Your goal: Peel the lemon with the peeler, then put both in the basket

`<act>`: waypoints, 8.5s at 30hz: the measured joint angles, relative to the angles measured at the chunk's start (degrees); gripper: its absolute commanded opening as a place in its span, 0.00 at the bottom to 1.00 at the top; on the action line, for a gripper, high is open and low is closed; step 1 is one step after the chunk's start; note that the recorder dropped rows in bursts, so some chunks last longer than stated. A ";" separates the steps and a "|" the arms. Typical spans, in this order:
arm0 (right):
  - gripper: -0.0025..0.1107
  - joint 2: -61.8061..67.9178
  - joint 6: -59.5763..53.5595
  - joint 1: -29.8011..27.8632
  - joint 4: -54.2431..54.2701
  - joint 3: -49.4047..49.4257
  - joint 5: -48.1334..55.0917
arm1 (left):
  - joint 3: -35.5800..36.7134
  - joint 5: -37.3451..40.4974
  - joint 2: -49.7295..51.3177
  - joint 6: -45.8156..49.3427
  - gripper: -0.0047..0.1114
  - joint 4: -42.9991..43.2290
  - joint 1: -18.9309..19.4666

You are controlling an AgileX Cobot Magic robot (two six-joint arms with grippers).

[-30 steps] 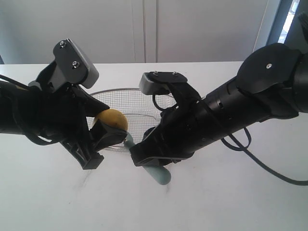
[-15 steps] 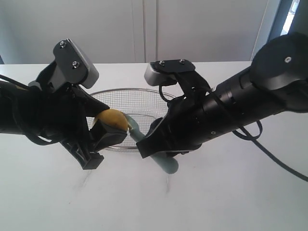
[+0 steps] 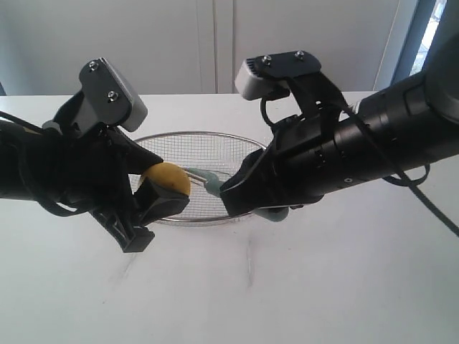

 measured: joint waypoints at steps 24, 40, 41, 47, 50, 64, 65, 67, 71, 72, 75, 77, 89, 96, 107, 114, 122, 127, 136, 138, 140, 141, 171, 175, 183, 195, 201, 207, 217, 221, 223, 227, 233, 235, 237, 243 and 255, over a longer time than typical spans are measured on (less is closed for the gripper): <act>0.02 -11.39 5.73 0.00 -11.24 0.00 -4.38 | 0.00 0.10 0.00 0.00 0.04 0.00 0.00; 0.02 -17.43 36.63 0.00 -47.31 3.50 -5.13 | 0.00 0.10 0.00 0.00 0.04 0.00 0.00; 0.02 -17.43 36.63 0.00 -47.31 3.92 -5.85 | 0.00 0.10 0.00 0.00 0.04 0.00 0.00; 0.02 -17.43 36.50 0.00 -47.46 6.29 -9.98 | 0.00 1.19 -0.42 0.00 0.04 0.00 0.00; 0.02 -17.43 36.05 0.00 -47.46 7.78 -12.53 | 0.00 1.68 -1.95 0.00 0.04 0.00 0.00; 0.02 -2.73 38.18 0.00 -47.60 0.83 -19.42 | 0.00 2.80 -8.39 0.00 0.04 1.29 0.00; 0.02 -0.53 38.18 0.00 -47.60 -0.90 -19.52 | 0.00 3.06 -8.39 0.00 0.04 1.29 0.00; 0.02 4.16 38.18 0.00 -47.60 -4.21 -19.67 | 0.00 3.41 -8.39 0.00 0.04 1.29 0.00; 0.02 13.34 38.18 0.00 -47.60 -10.87 -20.50 | 0.00 3.61 -8.39 0.00 0.04 1.29 0.00; 0.02 15.10 38.18 0.00 -47.60 -12.16 -20.74 | 0.00 3.61 -8.39 0.00 0.04 1.18 0.00; 0.02 20.81 38.18 0.00 -47.37 -14.23 -21.00 | 0.00 3.61 -8.39 0.00 0.04 1.08 0.00; 0.02 24.00 38.18 0.00 -47.23 -14.62 -21.23 | 0.00 3.61 -8.39 0.00 0.04 0.97 0.00; 0.10 33.55 38.18 0.00 -47.11 -14.61 -25.51 | 0.00 3.61 -8.39 0.00 0.04 0.62 0.00; 0.32 35.81 38.18 0.00 -47.11 -14.78 -27.08 | 0.00 3.61 -8.39 0.00 0.04 0.62 0.00; 0.44 36.37 38.18 0.00 -47.08 -14.78 -26.77 | 0.00 3.61 -8.39 0.00 0.04 0.62 0.00; 0.25 30.17 37.74 0.00 -49.05 -14.78 -17.64 | 0.00 3.61 -8.39 0.00 0.04 0.62 0.00; 0.02 10.42 33.44 0.00 -55.26 -14.78 6.68 | 0.00 3.61 -8.39 0.00 0.04 0.62 0.00; 0.02 -1.26 32.77 0.00 -55.62 -12.66 16.21 | 0.00 3.61 -8.39 0.00 0.04 0.62 0.00; 0.02 -4.90 32.63 0.00 -52.01 -8.52 12.28 | 0.00 -2.39 -5.97 0.14 0.04 2.48 0.00; 0.02 -4.90 32.63 0.00 -52.01 -8.52 12.28 | 0.00 -11.76 -2.39 0.01 0.04 2.36 0.00; 0.02 -4.90 32.82 0.00 -52.01 -8.52 12.28 | 0.00 -25.25 2.12 0.01 0.04 2.36 0.00; 0.02 -4.90 33.12 0.00 -52.01 -8.52 12.28 | 0.00 -29.37 3.83 0.01 0.04 2.22 0.00; 0.02 -4.90 35.15 0.00 -51.88 -8.52 11.03 | -36.54 1.16 47.13 -13.32 0.04 -0.42 10.79; 0.02 -4.90 35.15 0.00 -51.88 -8.52 10.93 | -36.75 0.86 48.45 -13.32 0.07 -0.69 10.79; 0.02 -4.90 35.15 0.00 -51.88 -8.52 10.93 | -36.96 0.57 48.58 -13.32 0.56 -0.69 10.79; 0.02 -4.90 35.15 0.00 -51.88 -7.93 10.33 | -36.96 2.70 46.87 -13.32 0.71 -0.82 10.79; 0.02 -4.90 35.42 0.00 -51.88 -7.93 10.21 | -36.96 4.96 41.71 -13.40 0.70 -0.05 10.79; 0.02 -4.90 35.42 0.00 -51.88 -7.93 10.21 | -36.96 11.50 33.87 -20.38 0.50 7.94 10.79; 0.02 -4.90 35.45 0.00 -51.88 -7.93 10.21 | -36.96 29.74 17.54 -44.27 0.07 38.38 10.79; 0.02 -4.90 35.45 0.00 -51.88 -7.93 10.21 | -36.12 38.81 10.74 -45.46 0.04 41.63 10.79; 0.02 -4.90 35.45 0.00 -51.88 -7.93 10.21 | -34.30 39.52 6.93 -46.35 0.04 41.96 10.79; 0.02 -4.90 35.45 0.00 -51.88 -7.93 10.21 | -29.44 39.26 -2.71 -49.12 0.04 41.96 10.79; 0.02 -4.90 35.56 0.00 -51.88 -7.93 10.21 | -19.62 39.13 -19.66 -54.22 0.04 41.96 10.79; 0.02 -4.90 35.56 0.00 -51.88 -7.93 10.21 | -15.70 37.95 -25.23 -56.05 0.04 41.96 10.79; 0.02 -4.90 35.56 0.00 -51.88 -7.93 10.21 | -12.19 36.40 -30.78 -56.91 0.04 41.96 10.79; 0.02 -4.90 35.56 0.00 -51.88 -7.93 10.10 | -5.50 40.47 -39.06 -57.47 0.04 43.58 10.79; 0.02 -4.90 35.56 0.00 -51.79 -7.93 9.99 | -5.36 47.99 -41.22 -57.69 0.04 44.14 12.27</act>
